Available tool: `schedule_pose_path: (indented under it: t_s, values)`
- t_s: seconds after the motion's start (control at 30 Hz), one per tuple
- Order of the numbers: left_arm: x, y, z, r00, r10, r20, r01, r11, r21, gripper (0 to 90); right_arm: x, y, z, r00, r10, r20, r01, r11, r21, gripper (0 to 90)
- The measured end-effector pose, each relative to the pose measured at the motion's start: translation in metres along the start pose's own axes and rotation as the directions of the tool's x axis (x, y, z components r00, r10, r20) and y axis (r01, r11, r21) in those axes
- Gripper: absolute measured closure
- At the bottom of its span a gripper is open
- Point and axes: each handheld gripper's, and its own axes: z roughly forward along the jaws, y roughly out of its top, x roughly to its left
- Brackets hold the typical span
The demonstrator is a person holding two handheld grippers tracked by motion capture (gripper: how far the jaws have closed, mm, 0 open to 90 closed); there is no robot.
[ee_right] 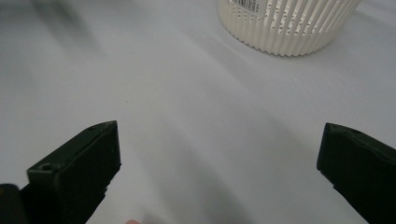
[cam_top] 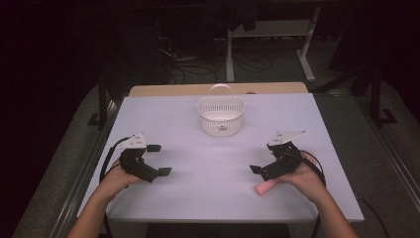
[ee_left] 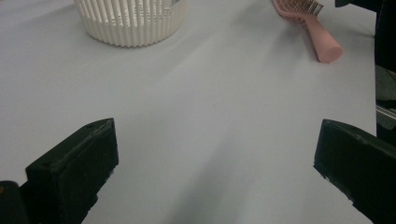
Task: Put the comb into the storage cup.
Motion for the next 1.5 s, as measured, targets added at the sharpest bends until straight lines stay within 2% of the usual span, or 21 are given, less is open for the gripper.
schedule_pose_path:
  t_s: [0.2,0.33,0.87,0.97,1.07,1.27,1.5]
  values:
    - [0.000,0.000,0.000,1.0000,0.002,0.002,-0.002,1.0000,0.000,0.0,-0.002,0.004,0.006,0.9999,0.009,-0.007,-0.009,1.000,-0.001,2.0]
    - [-0.001,0.000,0.000,1.0000,0.001,0.002,-0.001,1.0000,-0.002,0.0,-0.002,0.005,0.008,0.9997,0.020,-0.014,-0.020,1.000,-0.003,7.1]
    - [-0.001,-0.001,0.000,1.0000,0.000,0.004,0.000,1.0000,-0.003,0.0,0.001,0.004,0.012,0.9982,0.029,-0.053,-0.026,0.998,0.051,39.5]
    - [-0.001,-0.001,0.000,1.0000,0.001,0.003,0.000,1.0000,-0.003,0.0,0.002,0.004,0.013,0.9976,0.029,-0.062,-0.025,0.998,0.057,42.6]
    - [-0.001,-0.001,0.000,1.0000,-0.001,0.004,0.001,1.0000,-0.005,0.0,0.003,0.004,0.015,0.9972,0.030,-0.069,-0.025,0.997,0.077,48.4]
    - [0.000,-0.001,-0.001,1.0000,-0.001,0.004,0.001,1.0000,-0.006,0.0,0.006,0.001,0.019,0.9973,0.006,-0.073,0.003,0.992,0.123,58.3]
    - [0.000,-0.001,-0.001,1.0000,-0.003,0.000,0.003,1.0000,-0.006,0.0,0.008,-0.003,0.020,0.9971,0.018,-0.074,-0.006,0.989,0.149,71.9]
